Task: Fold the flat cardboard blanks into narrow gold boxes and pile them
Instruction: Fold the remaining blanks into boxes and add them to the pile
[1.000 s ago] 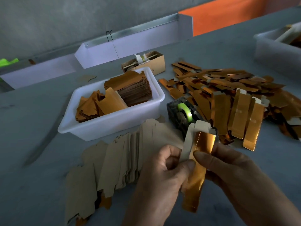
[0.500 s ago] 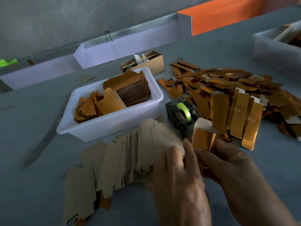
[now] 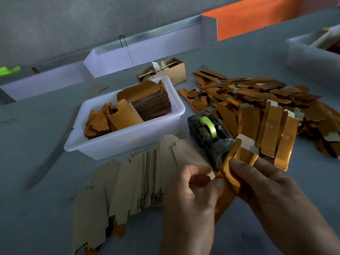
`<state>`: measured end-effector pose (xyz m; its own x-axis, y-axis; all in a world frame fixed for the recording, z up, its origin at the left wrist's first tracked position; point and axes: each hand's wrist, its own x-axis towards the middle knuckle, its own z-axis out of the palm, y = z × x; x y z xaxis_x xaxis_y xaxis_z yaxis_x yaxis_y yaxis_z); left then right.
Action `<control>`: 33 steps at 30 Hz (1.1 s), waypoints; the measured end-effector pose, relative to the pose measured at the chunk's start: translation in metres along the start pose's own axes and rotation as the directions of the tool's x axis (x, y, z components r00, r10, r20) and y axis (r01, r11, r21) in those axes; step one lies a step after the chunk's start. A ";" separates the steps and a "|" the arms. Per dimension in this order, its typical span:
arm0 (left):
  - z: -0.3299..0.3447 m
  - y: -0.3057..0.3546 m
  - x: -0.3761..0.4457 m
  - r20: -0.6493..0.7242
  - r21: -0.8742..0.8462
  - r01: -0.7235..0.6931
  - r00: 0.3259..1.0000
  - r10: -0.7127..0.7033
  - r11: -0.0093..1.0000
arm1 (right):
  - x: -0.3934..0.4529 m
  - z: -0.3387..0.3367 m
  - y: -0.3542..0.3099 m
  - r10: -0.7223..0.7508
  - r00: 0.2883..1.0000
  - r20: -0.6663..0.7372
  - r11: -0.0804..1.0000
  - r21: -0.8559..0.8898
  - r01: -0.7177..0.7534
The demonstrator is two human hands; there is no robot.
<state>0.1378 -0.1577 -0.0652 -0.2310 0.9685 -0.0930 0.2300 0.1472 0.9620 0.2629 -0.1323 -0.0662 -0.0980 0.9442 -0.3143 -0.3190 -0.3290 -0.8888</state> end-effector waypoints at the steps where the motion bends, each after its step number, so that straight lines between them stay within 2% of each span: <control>1: -0.005 0.003 0.003 0.133 -0.064 0.093 0.988 -0.084 0.994 | 0.000 -0.001 -0.001 -0.006 1.000 0.015 1.000 -0.015 0.006; 3: -0.012 0.009 0.007 0.305 -0.060 0.144 0.945 -0.119 0.988 | -0.001 -0.001 -0.002 -0.017 0.999 0.045 0.996 -0.090 0.021; 4: -0.013 0.010 0.008 0.309 -0.072 0.142 0.944 -0.113 0.987 | -0.001 0.000 -0.005 -0.035 0.998 0.056 0.989 -0.140 0.042; 7: -0.010 0.011 0.014 0.175 -0.144 0.119 0.980 -0.093 0.982 | 0.002 -0.002 -0.015 -0.209 0.978 0.003 0.897 -0.398 0.192; 9: -0.008 0.012 0.018 0.051 -0.226 0.101 0.994 -0.092 0.969 | 0.008 -0.009 -0.024 -0.369 0.923 -0.108 0.793 -0.554 0.253; 10: -0.008 0.014 0.021 0.009 -0.283 0.098 0.995 -0.100 0.954 | 0.014 -0.013 -0.030 -0.416 0.900 -0.134 0.757 -0.599 0.261; 12: -0.008 0.016 0.025 -0.018 -0.379 0.095 0.994 -0.110 0.920 | 0.027 -0.018 -0.036 -0.415 0.904 -0.101 0.702 -0.667 0.248; 15: -0.004 0.016 0.030 -0.009 -0.451 0.135 0.988 -0.156 0.882 | 0.046 -0.021 -0.036 -0.259 0.965 -0.049 0.718 -0.678 0.159; 18: 0.004 0.015 0.031 0.028 -0.473 0.177 0.982 -0.187 0.863 | 0.056 -0.019 -0.030 -0.184 0.983 -0.029 0.719 -0.685 0.114; 25: 0.018 0.011 0.033 0.145 -0.493 0.289 0.957 -0.250 0.820 | 0.065 -0.014 -0.022 -0.189 0.981 -0.033 0.691 -0.715 0.109; 29: 0.021 0.011 0.036 0.151 -0.505 0.312 0.950 -0.274 0.805 | 0.066 -0.013 -0.020 -0.228 0.973 -0.035 0.699 -0.702 0.138; 31: 0.021 0.010 0.036 0.153 -0.508 0.320 0.947 -0.282 0.800 | 0.065 -0.013 -0.017 -0.235 0.971 -0.042 0.751 -0.641 0.154; 33: 0.022 0.010 0.034 0.160 -0.515 0.323 0.946 -0.281 0.794 | 0.062 -0.014 -0.012 -0.183 0.982 -0.052 0.881 -0.452 0.141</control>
<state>0.1528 -0.1190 -0.0647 -0.1318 0.9072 -0.3996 -0.3791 0.3264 0.8659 0.2734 -0.0699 -0.0798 0.0109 0.9866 -0.1629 0.1314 -0.1629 -0.9779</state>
